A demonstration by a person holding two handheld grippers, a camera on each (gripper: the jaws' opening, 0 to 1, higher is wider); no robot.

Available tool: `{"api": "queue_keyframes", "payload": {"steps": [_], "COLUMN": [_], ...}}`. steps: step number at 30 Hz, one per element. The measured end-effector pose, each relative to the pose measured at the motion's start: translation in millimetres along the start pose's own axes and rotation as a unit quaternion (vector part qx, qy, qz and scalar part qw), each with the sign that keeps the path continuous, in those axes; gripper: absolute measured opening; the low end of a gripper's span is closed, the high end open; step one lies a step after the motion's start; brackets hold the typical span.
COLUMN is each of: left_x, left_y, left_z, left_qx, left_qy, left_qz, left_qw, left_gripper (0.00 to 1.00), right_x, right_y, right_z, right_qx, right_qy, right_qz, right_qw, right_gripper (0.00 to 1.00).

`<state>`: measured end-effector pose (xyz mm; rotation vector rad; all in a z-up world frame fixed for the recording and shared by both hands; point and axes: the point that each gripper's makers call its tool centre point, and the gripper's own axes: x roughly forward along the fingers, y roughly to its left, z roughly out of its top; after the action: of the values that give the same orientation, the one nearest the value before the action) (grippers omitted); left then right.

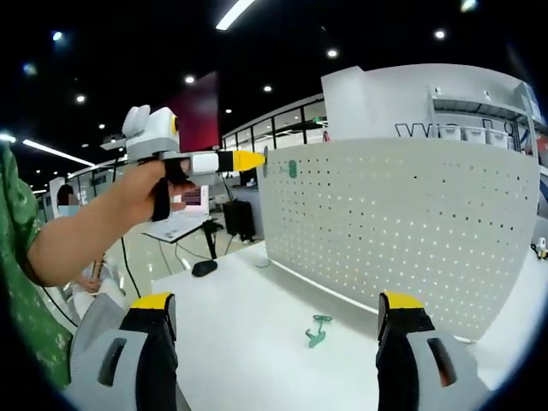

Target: Insert the hook assembly into the mounting plate slot until the hook locks in place.

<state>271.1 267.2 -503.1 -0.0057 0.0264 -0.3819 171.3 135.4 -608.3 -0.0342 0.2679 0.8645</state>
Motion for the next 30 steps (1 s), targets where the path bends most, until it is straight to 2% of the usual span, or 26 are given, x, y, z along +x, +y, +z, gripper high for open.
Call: {"api": "queue_keyframes", "payload": {"steps": [7, 30], "left_x": [15, 64], "left_y": [16.7, 54.6], "left_z": [5.4, -3.2], "left_qx": [-0.006, -0.016], "left_qy": [-0.005, -0.002], "left_qz": [0.02, 0.077], "left_qw": [0.9998, 0.9969], "left_gripper": [0.03, 0.03], "right_x": [1, 9], "right_y": [-6, -19], "right_z": [0.6, 1.9], "right_qx": [0.003, 0.012], "right_qy": [-0.001, 0.0], "right_qz": [0.002, 0.006], "right_qw": [1.0, 0.9999], "right_gripper": [1.0, 1.0]}}
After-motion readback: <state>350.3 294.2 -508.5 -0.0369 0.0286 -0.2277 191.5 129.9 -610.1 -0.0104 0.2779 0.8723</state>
